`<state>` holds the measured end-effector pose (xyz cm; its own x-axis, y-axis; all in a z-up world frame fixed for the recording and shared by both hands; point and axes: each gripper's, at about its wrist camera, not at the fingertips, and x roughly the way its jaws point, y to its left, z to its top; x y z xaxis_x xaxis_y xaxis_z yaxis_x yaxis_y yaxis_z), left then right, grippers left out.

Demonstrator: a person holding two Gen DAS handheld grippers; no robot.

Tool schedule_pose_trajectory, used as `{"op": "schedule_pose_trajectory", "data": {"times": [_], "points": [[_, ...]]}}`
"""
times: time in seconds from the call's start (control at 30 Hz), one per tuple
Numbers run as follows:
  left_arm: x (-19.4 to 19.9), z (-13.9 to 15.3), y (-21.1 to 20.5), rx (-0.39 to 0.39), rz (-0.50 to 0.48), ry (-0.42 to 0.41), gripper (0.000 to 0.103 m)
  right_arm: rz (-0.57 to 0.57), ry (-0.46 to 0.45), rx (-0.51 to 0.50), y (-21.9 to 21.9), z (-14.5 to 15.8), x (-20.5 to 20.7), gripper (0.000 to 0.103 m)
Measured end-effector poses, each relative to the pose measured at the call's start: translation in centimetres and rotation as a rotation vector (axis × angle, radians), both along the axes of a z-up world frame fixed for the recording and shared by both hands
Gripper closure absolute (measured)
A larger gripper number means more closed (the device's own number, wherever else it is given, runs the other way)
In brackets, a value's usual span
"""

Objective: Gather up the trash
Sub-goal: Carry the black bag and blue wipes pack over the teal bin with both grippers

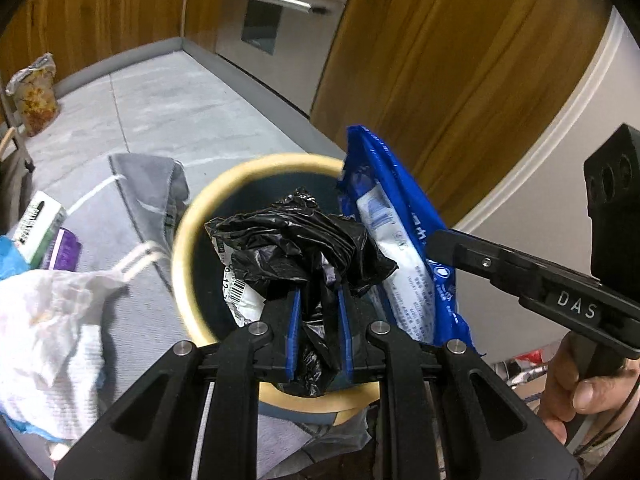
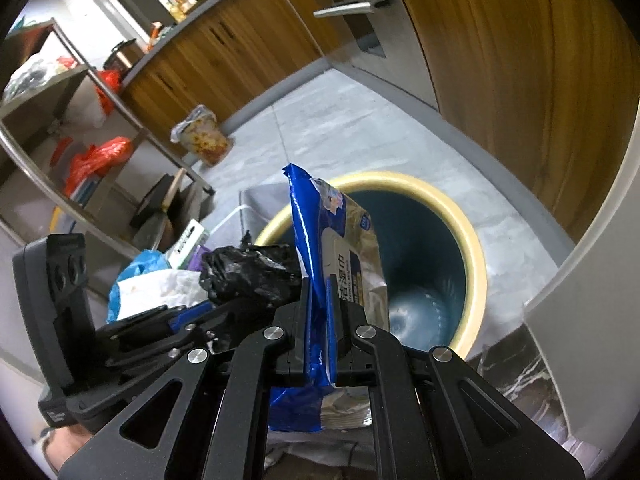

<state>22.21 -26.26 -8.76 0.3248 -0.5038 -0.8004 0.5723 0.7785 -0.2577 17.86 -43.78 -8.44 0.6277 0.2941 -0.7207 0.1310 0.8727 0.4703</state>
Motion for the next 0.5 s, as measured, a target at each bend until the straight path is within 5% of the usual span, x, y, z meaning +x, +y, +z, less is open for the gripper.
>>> {"op": "schedule_pose_trajectory", "data": {"times": [0.43,0.5], "points": [[1.0,-3.6,-1.5,0.04,-0.025,0.052,0.084,-0.023,0.013,0.009,-0.5,-1.0,0.5,0.096],[1.1,-3.7,-1.2,0.041,-0.013,0.064,0.071,-0.033,0.014,0.012,-0.6,-1.1,0.7,0.096]]}}
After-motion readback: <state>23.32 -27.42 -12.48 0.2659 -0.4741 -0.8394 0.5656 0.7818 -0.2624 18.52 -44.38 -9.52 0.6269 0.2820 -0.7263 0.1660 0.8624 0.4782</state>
